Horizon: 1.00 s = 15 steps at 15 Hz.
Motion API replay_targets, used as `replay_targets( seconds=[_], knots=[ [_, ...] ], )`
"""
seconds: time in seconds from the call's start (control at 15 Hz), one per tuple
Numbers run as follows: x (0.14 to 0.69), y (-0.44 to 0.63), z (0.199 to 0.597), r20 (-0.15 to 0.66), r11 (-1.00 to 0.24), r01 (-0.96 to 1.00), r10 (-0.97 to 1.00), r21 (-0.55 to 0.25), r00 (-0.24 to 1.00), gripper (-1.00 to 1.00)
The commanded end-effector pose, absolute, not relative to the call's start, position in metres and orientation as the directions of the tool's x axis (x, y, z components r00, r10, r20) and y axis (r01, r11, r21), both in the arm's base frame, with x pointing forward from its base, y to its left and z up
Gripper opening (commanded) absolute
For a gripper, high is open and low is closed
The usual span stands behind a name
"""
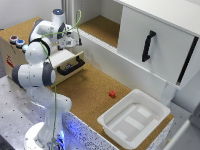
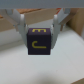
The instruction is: Put the purple object in the drawer
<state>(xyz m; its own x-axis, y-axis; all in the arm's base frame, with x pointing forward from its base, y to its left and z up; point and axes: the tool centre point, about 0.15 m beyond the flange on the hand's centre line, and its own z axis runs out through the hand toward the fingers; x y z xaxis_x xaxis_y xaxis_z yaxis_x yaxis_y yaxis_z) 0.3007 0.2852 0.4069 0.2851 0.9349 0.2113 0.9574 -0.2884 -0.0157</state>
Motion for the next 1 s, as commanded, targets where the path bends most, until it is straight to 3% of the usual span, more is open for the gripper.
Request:
replay_targets(
  seconds=[0.0,0.4,0.93],
  knots=[
    [0.277,0.29,0.368,0.258,-0.057,0.996,0.963,-0.071,0.074,-1.0],
    [0.279,0.323,0.344,0.367,0.004,0.998,0.93,-0.063,0.02,-1.0],
    [0.323,0.346,0.314,0.394,0.003,0.994,0.918,-0.106,0.04,-1.0]
  ],
)
